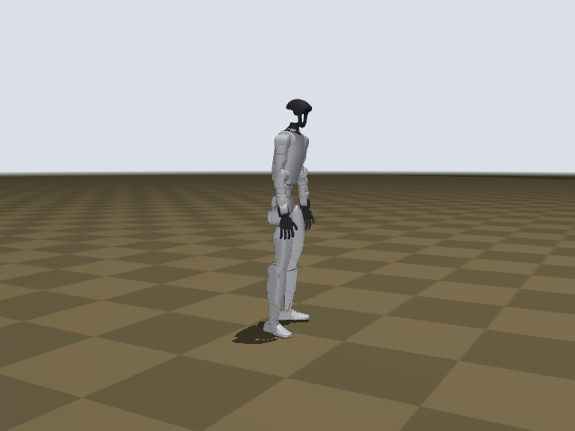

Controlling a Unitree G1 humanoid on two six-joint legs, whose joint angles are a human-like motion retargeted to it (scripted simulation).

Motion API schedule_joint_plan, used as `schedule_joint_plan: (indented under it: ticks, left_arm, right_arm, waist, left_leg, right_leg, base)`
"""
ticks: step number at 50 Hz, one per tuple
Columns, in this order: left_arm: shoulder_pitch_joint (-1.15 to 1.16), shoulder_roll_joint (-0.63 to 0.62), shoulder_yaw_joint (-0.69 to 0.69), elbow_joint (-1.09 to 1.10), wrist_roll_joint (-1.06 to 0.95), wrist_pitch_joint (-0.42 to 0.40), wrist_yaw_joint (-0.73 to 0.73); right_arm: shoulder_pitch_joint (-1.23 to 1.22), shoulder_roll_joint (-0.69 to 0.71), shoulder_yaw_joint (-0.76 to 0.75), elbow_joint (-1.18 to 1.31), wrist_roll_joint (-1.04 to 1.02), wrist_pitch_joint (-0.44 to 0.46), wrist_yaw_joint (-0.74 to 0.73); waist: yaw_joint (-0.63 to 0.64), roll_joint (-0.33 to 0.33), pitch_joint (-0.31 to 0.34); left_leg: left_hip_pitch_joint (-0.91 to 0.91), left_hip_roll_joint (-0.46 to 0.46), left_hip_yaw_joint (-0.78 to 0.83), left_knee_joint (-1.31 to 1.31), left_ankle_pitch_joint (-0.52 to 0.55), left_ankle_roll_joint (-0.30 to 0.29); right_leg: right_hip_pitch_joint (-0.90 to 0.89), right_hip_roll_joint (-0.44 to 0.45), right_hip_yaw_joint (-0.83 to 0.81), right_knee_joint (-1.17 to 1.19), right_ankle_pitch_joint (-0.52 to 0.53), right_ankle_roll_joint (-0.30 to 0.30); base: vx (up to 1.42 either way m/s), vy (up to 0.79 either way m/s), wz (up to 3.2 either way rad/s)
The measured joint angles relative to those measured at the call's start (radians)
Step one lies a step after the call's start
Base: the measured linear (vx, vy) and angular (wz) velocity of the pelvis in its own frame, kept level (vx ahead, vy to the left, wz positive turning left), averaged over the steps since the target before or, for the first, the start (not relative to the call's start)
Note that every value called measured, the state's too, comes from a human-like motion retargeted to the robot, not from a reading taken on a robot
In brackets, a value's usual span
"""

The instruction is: Upper body actions

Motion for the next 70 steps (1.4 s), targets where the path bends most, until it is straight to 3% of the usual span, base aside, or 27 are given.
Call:
schedule_joint_plan:
  ticks: [5,12,17,22,27,38,45,50,55,65,70]
  left_arm:
    - [-0.116,0.028,-0.037,-0.030,-0.007,-0.030,0.034]
    - [-0.318,0.103,-0.136,-0.176,-0.025,-0.044,0.036]
    - [-0.483,0.166,-0.169,-0.287,-0.013,-0.048,0.017]
    - [-0.617,0.279,-0.213,-0.375,0.031,-0.057,-0.042]
    - [-0.710,0.393,-0.264,-0.438,0.066,-0.055,-0.006]
    - [-0.755,0.408,-0.223,-0.453,0.076,-0.066,0.042]
    - [-0.728,0.381,-0.211,-0.414,0.074,-0.070,0.041]
    - [-0.667,0.357,-0.211,-0.370,0.072,-0.078,0.030]
    - [-0.531,0.294,-0.206,-0.283,0.083,-0.081,0.049]
    - [-0.192,0.106,-0.150,-0.012,0.085,-0.129,0.138]
    - [0.008,0.028,0.020,0.137,0.018,-0.101,0.224]
  right_arm:
    - [-0.078,0.011,0.023,-0.088,0.073,-0.030,-0.017]
    - [-0.228,-0.026,0.063,-0.264,0.099,-0.071,0.007]
    - [-0.386,-0.072,0.089,-0.345,0.098,-0.098,0.053]
    - [-0.543,-0.117,0.106,-0.381,0.092,-0.129,0.112]
    - [-0.657,-0.168,0.120,-0.413,0.088,-0.170,0.119]
    - [-0.702,-0.197,0.094,-0.424,0.125,-0.211,0.094]
    - [-0.686,-0.177,0.080,-0.382,0.109,-0.210,0.071]
    - [-0.617,-0.159,0.092,-0.354,0.086,-0.211,0.027]
    - [-0.483,-0.134,0.106,-0.283,0.011,-0.209,-0.043]
    - [-0.148,-0.068,0.015,0.058,-0.051,-0.098,-0.235]
    - [-0.001,-0.073,-0.007,0.252,-0.131,-0.020,-0.276]
  waist:
    - [0.000,-0.003,0.068]
    - [0.025,-0.029,0.142]
    - [0.027,-0.043,0.178]
    - [0.031,-0.054,0.201]
    - [0.036,-0.053,0.204]
    - [0.040,-0.055,0.214]
    - [0.036,-0.050,0.210]
    - [0.027,-0.040,0.211]
    - [0.028,-0.035,0.190]
    - [0.078,-0.026,0.155]
    - [0.037,-0.023,0.038]
  left_leg:
    - [-0.160,0.053,-0.023,0.197,-0.074,-0.014]
    - [-0.501,0.140,-0.061,0.678,-0.280,-0.022]
    - [-0.755,0.181,-0.073,0.983,-0.390,0.001]
    - [-0.922,0.204,-0.045,1.148,-0.436,0.036]
    - [-1.053,0.219,-0.023,1.240,-0.462,0.088]
    - [-1.163,0.235,-0.025,1.393,-0.507,0.130]
    - [-1.120,0.233,-0.037,1.363,-0.500,0.125]
    - [-1.006,0.228,-0.066,1.216,-0.440,0.074]
    - [-0.788,0.203,-0.057,0.917,-0.323,0.024]
    - [-0.185,0.070,0.003,0.124,-0.004,-0.027]
    - [-0.012,0.016,0.012,-0.073,0.051,-0.024]
  right_leg:
    - [-0.163,-0.062,0.019,0.222,-0.094,0.002]
    - [-0.485,-0.143,0.100,0.632,-0.272,-0.017]
    - [-0.734,-0.139,0.183,0.879,-0.362,-0.041]
    - [-0.935,-0.122,0.193,1.042,-0.392,-0.092]
    - [-1.101,-0.096,0.176,1.174,-0.423,-0.138]
    - [-1.228,-0.083,0.168,1.361,-0.512,-0.195]
    - [-1.168,-0.091,0.176,1.316,-0.499,-0.178]
    - [-1.011,-0.097,0.179,1.132,-0.424,-0.123]
    - [-0.767,-0.091,0.161,0.814,-0.290,-0.071]
    - [-0.189,-0.026,0.083,0.096,0.018,0.009]
    - [-0.029,0.006,0.030,-0.082,0.082,0.020]
  base:
    - [-0.28,-0.01,0.15]
    - [-0.28,-0.06,0.08]
    - [-0.31,-0.01,0.02]
    - [-0.26,0.00,-0.20]
    - [-0.20,-0.02,-0.14]
    - [-0.02,-0.01,0.00]
    - [0.00,0.00,0.00]
    - [0.04,0.01,-0.01]
    - [0.14,0.01,-0.11]
    - [0.26,0.00,-0.11]
    - [0.49,0.07,-0.04]
